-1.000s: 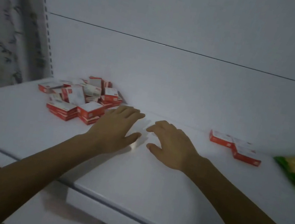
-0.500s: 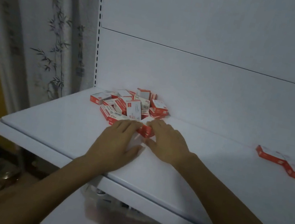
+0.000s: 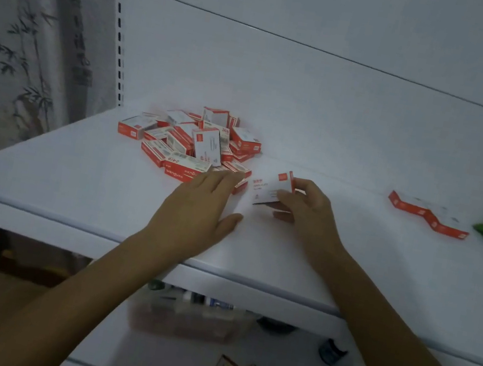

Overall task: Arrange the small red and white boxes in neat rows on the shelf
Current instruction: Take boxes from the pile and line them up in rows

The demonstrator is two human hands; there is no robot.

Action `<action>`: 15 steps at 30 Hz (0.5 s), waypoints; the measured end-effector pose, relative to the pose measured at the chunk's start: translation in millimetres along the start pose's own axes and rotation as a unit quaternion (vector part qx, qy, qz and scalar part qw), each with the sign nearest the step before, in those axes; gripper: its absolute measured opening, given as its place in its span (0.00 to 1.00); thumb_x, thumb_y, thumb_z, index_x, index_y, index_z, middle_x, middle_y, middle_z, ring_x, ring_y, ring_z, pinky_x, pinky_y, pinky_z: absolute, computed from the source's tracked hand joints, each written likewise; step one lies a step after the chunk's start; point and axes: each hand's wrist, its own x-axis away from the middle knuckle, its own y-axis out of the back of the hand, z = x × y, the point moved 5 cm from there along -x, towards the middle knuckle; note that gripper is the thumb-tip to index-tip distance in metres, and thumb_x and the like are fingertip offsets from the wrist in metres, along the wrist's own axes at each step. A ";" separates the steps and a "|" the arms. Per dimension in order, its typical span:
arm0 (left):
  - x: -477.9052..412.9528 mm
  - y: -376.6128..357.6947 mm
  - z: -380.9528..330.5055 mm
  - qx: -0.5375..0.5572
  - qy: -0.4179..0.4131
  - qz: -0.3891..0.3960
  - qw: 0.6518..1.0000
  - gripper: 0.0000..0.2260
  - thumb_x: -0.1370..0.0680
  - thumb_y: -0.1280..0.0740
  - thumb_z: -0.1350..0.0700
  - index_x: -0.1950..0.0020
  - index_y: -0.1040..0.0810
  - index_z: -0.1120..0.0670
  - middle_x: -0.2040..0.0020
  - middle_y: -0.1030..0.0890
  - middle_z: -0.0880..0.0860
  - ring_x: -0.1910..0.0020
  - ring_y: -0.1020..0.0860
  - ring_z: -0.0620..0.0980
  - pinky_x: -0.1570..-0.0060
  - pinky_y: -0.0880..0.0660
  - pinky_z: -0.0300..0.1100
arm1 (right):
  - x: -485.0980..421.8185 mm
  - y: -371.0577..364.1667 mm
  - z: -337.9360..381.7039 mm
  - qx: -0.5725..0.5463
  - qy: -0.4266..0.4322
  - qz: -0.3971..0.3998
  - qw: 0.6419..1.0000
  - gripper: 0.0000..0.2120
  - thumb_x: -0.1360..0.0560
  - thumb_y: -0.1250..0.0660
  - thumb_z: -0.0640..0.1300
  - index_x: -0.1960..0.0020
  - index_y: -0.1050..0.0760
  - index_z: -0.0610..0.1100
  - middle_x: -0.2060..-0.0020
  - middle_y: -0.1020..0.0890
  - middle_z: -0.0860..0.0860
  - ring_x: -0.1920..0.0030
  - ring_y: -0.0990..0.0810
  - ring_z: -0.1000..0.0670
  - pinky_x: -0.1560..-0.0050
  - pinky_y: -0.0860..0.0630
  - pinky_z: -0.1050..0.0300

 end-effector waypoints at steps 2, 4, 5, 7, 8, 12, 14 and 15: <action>-0.5 -0.3 0.5 0.012 0.002 0.005 1.000 0.28 0.23 0.37 0.45 0.26 0.43 0.48 0.30 0.32 0.50 0.34 0.31 0.50 0.42 0.30 0.43 | 1.6 -1.9 3.8 0.013 0.004 0.021 1.000 0.09 0.24 0.36 0.40 0.44 0.27 0.43 0.53 0.17 0.49 0.56 0.17 0.53 0.54 0.21 0.60; -0.5 -1.9 0.5 0.020 0.006 0.017 1.000 0.28 0.23 0.38 0.45 0.26 0.44 0.48 0.30 0.31 0.50 0.37 0.28 0.51 0.46 0.27 0.44 | 2.7 -4.9 5.8 0.021 0.018 0.041 0.999 0.08 0.24 0.36 0.41 0.45 0.25 0.44 0.55 0.16 0.50 0.58 0.17 0.54 0.52 0.22 0.59; -0.8 -2.6 0.2 0.022 0.007 0.022 0.999 0.28 0.23 0.38 0.45 0.26 0.45 0.47 0.31 0.30 0.51 0.38 0.27 0.52 0.47 0.26 0.44 | 3.7 -6.0 6.9 0.023 0.023 0.049 0.998 0.08 0.24 0.36 0.40 0.45 0.25 0.45 0.55 0.16 0.49 0.58 0.17 0.54 0.52 0.22 0.59; -1.3 -3.0 0.8 0.025 0.007 0.027 0.999 0.28 0.23 0.38 0.45 0.26 0.45 0.46 0.30 0.30 0.50 0.39 0.26 0.52 0.48 0.25 0.44 | 5.6 -7.2 9.7 0.018 0.033 0.062 0.997 0.10 0.24 0.36 0.40 0.44 0.26 0.46 0.56 0.16 0.50 0.59 0.17 0.54 0.55 0.22 0.62; -1.5 -3.3 1.4 0.027 0.007 0.030 0.999 0.28 0.23 0.38 0.45 0.26 0.45 0.46 0.31 0.30 0.50 0.39 0.25 0.52 0.49 0.24 0.44 | 6.3 -7.9 10.4 0.012 0.036 0.067 0.997 0.11 0.24 0.36 0.40 0.42 0.27 0.46 0.56 0.17 0.50 0.60 0.17 0.54 0.57 0.22 0.64; -1.9 -6.8 2.3 0.033 0.008 0.043 0.999 0.27 0.23 0.38 0.43 0.27 0.44 0.46 0.32 0.29 0.50 0.41 0.24 0.52 0.52 0.23 0.43 | 7.7 -11.8 10.9 0.029 0.059 0.080 0.995 0.18 0.25 0.35 0.39 0.36 0.31 0.48 0.53 0.17 0.48 0.58 0.16 0.53 0.58 0.21 0.64; -2.6 -7.4 3.2 0.032 0.009 0.041 0.999 0.28 0.24 0.38 0.43 0.27 0.43 0.46 0.32 0.28 0.50 0.41 0.24 0.52 0.52 0.24 0.43 | 6.6 -12.6 10.5 0.057 0.079 0.081 0.992 0.20 0.26 0.33 0.39 0.36 0.32 0.47 0.51 0.18 0.45 0.59 0.17 0.51 0.57 0.20 0.61; -3.0 -7.4 3.3 0.029 0.008 0.038 0.999 0.28 0.24 0.38 0.43 0.27 0.43 0.46 0.32 0.28 0.50 0.41 0.24 0.52 0.52 0.24 0.43 | 6.6 -11.9 10.2 0.070 0.084 0.079 0.991 0.20 0.26 0.33 0.39 0.36 0.32 0.47 0.50 0.18 0.45 0.58 0.17 0.50 0.55 0.20 0.59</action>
